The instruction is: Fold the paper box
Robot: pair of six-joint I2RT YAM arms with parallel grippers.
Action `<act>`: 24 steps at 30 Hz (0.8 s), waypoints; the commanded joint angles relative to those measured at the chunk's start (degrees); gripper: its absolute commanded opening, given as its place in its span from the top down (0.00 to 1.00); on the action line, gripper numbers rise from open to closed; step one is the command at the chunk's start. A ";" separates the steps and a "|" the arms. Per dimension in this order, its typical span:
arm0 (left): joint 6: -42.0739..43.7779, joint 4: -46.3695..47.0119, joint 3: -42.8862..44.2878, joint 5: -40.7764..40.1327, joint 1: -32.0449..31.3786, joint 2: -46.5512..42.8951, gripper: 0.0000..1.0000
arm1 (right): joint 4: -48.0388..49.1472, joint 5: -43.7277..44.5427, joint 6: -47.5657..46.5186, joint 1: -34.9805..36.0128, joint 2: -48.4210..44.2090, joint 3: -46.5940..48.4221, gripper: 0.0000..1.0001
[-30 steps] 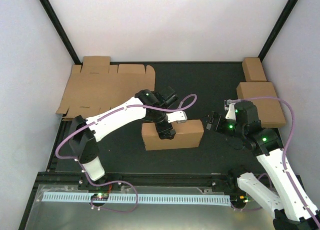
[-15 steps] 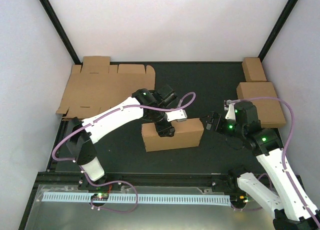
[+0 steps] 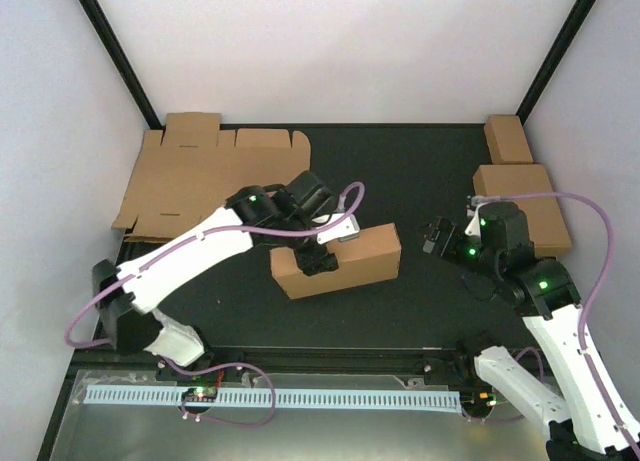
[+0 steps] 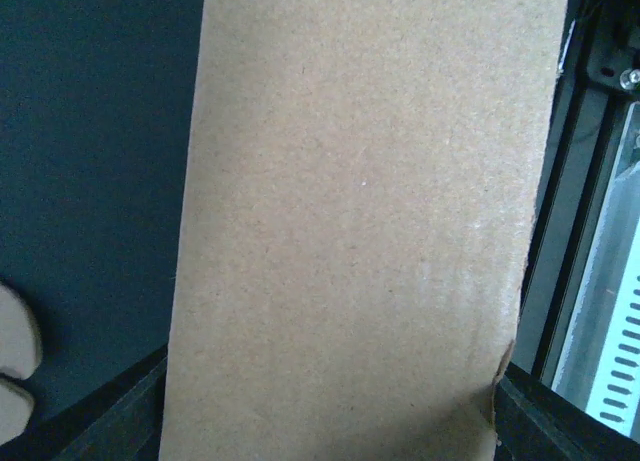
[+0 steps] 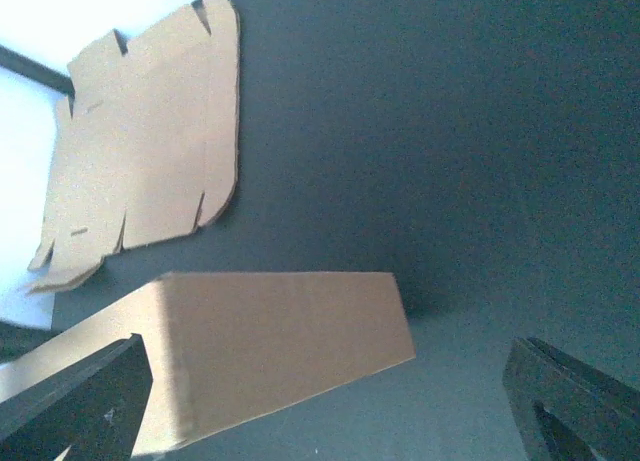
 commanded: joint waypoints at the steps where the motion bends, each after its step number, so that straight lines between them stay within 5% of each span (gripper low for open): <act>1: -2.03 5.31 -3.05 -2.27 -0.31 -8.54 0.42 | -2.67 5.88 1.63 -0.05 -0.39 3.66 0.00; 12: -1.85 24.90 -20.18 -9.13 -0.35 -28.95 0.44 | -5.04 8.32 11.02 -0.10 -0.38 9.33 0.00; 24: 5.31 40.55 -35.67 -12.82 -0.53 -40.55 0.48 | 8.28 -16.24 31.96 -0.03 -2.92 3.19 0.00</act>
